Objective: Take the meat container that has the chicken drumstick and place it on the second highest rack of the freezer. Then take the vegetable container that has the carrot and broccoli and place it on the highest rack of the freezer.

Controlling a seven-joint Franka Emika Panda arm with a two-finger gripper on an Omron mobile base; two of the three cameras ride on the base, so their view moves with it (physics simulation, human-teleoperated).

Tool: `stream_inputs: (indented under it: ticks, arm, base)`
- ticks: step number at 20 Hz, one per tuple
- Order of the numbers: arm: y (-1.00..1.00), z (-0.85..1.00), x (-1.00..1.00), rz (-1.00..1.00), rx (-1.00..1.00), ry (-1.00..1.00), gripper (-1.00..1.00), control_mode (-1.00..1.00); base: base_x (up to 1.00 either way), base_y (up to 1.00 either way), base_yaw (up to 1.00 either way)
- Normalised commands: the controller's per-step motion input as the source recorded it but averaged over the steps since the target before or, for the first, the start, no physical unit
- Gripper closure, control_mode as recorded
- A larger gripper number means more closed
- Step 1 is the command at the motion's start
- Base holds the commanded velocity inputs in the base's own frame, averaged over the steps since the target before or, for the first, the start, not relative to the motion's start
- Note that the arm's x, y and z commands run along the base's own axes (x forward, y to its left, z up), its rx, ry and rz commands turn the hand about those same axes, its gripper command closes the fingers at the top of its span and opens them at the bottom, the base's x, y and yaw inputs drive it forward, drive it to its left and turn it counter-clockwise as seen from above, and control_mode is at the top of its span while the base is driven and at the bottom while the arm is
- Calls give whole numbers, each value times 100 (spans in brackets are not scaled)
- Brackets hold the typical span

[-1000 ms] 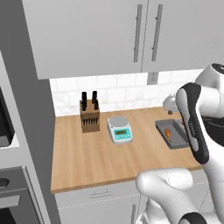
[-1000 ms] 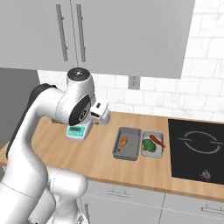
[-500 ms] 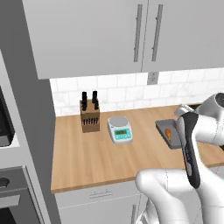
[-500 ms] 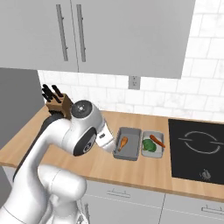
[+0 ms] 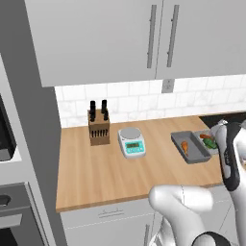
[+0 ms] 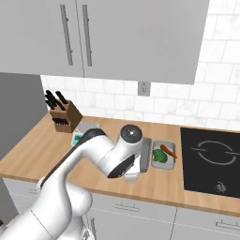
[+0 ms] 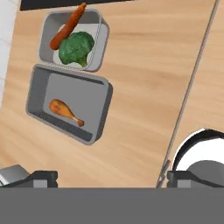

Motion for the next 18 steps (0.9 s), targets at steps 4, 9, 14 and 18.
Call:
stream_inputs:
  ticks: [4,9,14,18]
  arm:
    - [-3,-42,35,-7,22,14,-100,-100]
    - [0,-36,65,-7,11,4,-100,-100]
    - [4,-50,25,0,-1,1,-100,-100]
    - [0,-49,9,0,-3,0,-100,-100]
  base:
    - [0,0,0]
    - [0,0,0]
    - [0,0,0]
    - [0,0,0]
